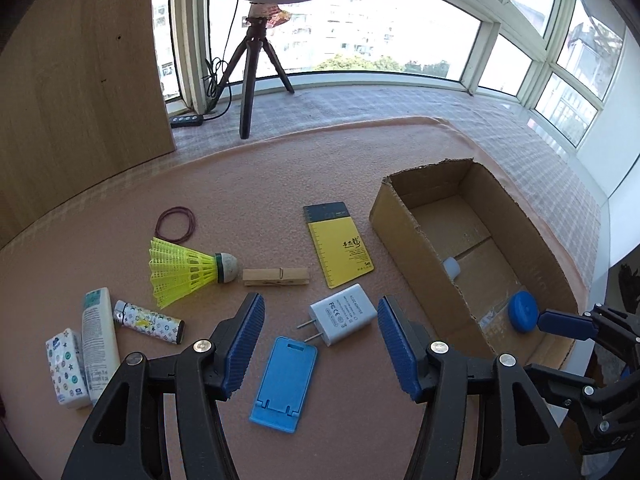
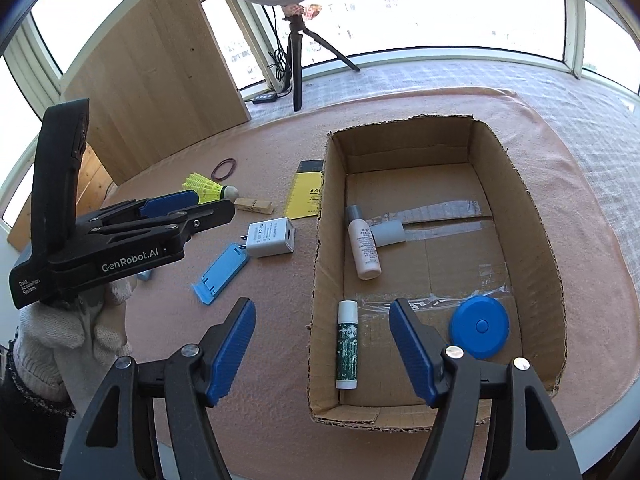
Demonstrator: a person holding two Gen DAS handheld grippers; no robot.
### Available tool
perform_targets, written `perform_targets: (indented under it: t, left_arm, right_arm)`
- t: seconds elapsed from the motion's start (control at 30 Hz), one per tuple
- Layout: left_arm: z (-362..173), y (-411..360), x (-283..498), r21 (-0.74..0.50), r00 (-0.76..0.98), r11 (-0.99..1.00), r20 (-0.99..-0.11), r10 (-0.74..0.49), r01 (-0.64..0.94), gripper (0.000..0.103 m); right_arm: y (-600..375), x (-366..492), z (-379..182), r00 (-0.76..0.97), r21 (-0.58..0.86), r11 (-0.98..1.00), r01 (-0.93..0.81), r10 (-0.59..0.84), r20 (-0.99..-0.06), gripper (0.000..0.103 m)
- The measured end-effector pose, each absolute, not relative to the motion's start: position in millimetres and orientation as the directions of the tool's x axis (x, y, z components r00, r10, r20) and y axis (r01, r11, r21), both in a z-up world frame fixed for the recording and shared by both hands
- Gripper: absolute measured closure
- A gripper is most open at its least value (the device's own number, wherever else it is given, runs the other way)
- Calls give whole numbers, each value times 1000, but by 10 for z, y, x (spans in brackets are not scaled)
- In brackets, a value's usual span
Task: Organize objects
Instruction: 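Grasp the white sunscreen tube with the left tool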
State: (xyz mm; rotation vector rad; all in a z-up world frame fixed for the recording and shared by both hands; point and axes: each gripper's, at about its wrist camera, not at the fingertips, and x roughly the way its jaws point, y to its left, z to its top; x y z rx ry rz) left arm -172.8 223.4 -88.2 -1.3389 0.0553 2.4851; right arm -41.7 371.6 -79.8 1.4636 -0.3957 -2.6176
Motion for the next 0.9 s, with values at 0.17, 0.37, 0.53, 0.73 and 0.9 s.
perform_targets:
  t: [0.17,0.37,0.53,0.73,0.9]
  left_arm:
    - [-954,1643,-1823,-135,-504,-973,-837,213,-188,40]
    - [-1065,966,-1932,-153,-488,-985,-856,170,-74,41]
    - [-1188,561,-2023,-167,-466,-986,-872,152,-10,44]
    - [-1344,289,-2137,-175,-429,-984,-891,147,26,49]
    - [-1434,204,-2192,-172,-407,-985,-902,144,33,54]
  right_arm:
    - [3513,-500,-795,-521,290,-957,-4,-246,-817,37]
    - [3304,-571,-818,-512,302,-953,8,-263,-818,37]
    - [3149,-608,-836,-501,300,-954,15,-267,-823,37]
    - [3079,-623,-833,-503,293,-956,1,-254,-826,37]
    - [3081,-628,-823,-504,289,-957,-17,-241,-829,37]
